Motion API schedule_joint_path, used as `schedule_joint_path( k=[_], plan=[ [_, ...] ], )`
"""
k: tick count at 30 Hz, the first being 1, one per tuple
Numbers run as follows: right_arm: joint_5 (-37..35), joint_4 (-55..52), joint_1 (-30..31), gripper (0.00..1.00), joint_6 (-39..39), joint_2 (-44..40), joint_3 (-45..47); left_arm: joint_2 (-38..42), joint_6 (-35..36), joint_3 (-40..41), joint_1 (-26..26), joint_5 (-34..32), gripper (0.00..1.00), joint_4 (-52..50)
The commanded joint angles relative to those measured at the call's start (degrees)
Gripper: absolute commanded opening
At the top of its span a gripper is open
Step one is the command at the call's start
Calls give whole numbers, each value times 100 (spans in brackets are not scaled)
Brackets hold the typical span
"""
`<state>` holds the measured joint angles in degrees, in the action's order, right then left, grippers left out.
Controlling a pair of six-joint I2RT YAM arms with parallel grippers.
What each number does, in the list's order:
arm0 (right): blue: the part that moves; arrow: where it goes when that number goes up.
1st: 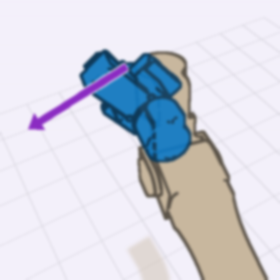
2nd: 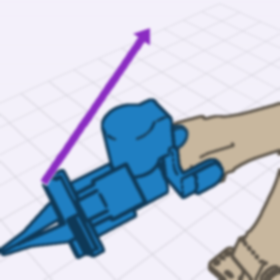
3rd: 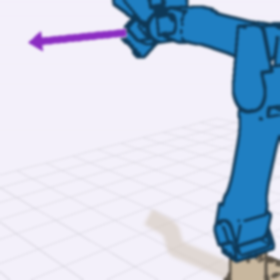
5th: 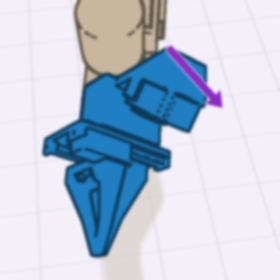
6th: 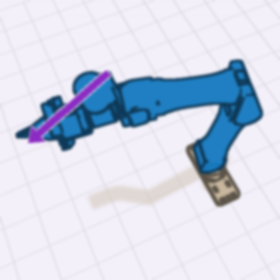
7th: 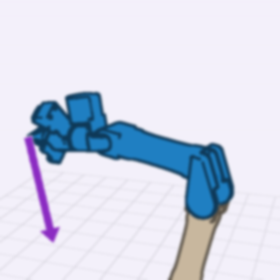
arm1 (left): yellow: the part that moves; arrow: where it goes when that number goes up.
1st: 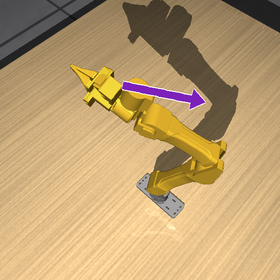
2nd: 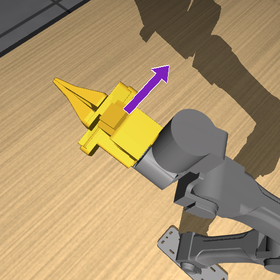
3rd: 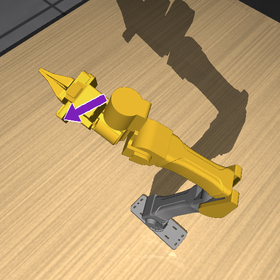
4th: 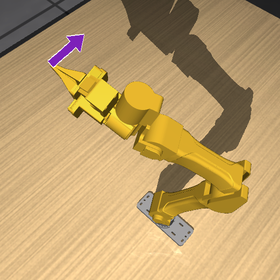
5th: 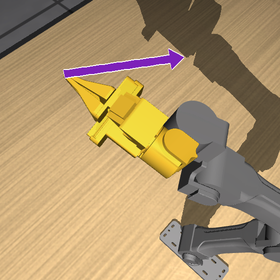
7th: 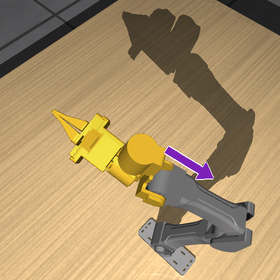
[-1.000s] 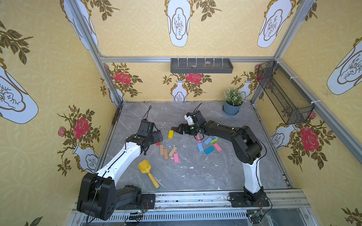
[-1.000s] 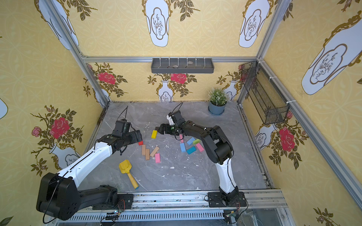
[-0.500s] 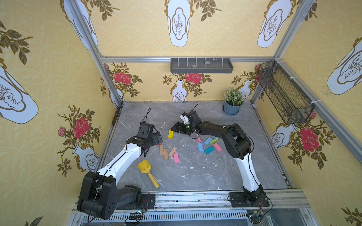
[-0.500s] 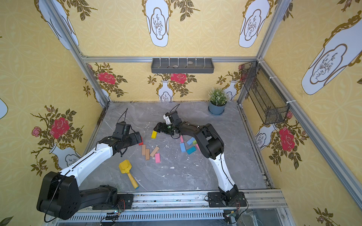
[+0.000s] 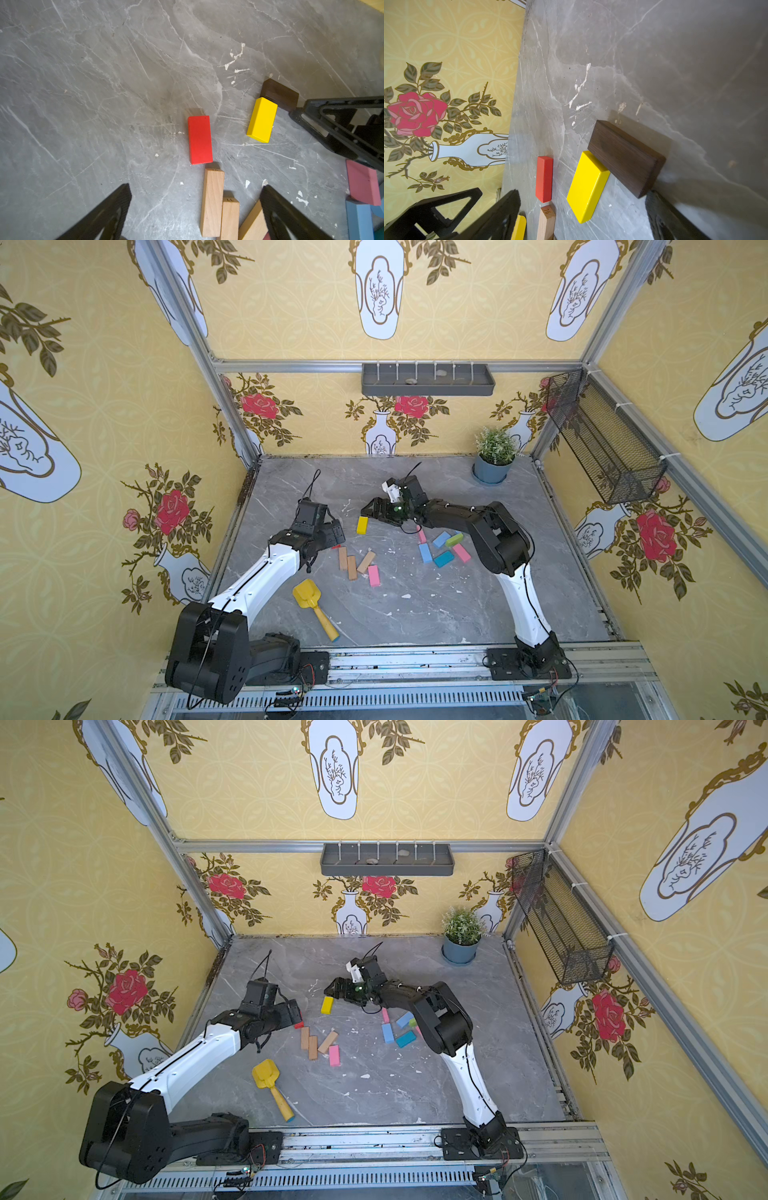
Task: Assemble the number 8 with building blocks
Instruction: Adjust the building block at the center of the board, then pick up the building block from the center of the board.
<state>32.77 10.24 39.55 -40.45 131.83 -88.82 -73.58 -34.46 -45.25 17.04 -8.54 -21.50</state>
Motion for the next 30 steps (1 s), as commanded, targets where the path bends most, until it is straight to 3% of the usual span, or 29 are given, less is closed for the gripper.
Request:
schedule_joint_path(
  k=[1,22,30],
  plan=[
    [-228,-387,-50,98,-22,-59,120,-96,23,23,-6,42,98,43],
    [-1057,-504,-214,98,792,-2895,1889,-1774,95,-636,-6,361,73,-49],
    [-1202,-654,-234,97,877,-3527,2377,-2266,146,-920,-7,364,62,-39]
  ],
)
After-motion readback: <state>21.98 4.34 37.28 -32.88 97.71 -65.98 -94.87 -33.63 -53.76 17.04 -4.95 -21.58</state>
